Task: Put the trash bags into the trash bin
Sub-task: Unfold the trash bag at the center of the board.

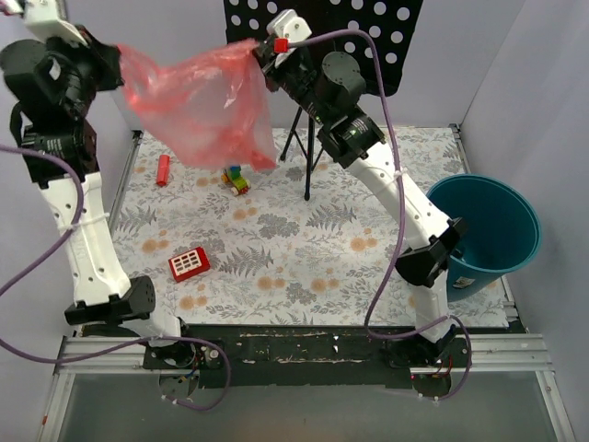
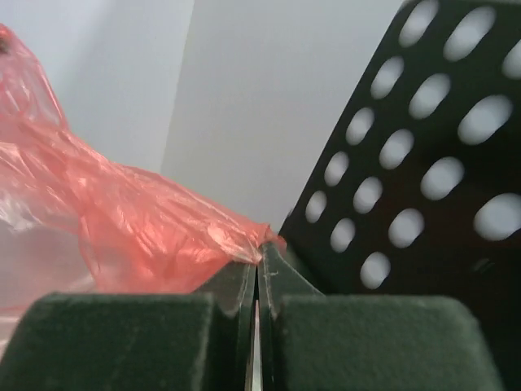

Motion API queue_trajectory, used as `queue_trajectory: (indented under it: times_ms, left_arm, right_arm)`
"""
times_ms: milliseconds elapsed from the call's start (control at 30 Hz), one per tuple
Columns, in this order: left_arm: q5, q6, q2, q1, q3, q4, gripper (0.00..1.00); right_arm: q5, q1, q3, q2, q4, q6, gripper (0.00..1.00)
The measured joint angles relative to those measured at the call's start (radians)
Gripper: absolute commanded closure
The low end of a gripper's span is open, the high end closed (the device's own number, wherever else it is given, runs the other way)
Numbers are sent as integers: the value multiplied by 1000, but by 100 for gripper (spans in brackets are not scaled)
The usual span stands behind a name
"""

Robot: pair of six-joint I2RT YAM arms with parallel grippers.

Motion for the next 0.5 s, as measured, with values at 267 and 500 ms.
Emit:
queue_trajectory:
  times_ms: [267,500]
  left_arm:
    - [247,-101,-397,114,-185,688,100]
    - [957,222,-1028,120,-1162,493,100]
  right_arm:
    - [-43,182,-346,-278,526,-381,99]
    - [-263,188,-1260,-829,185,-706,99]
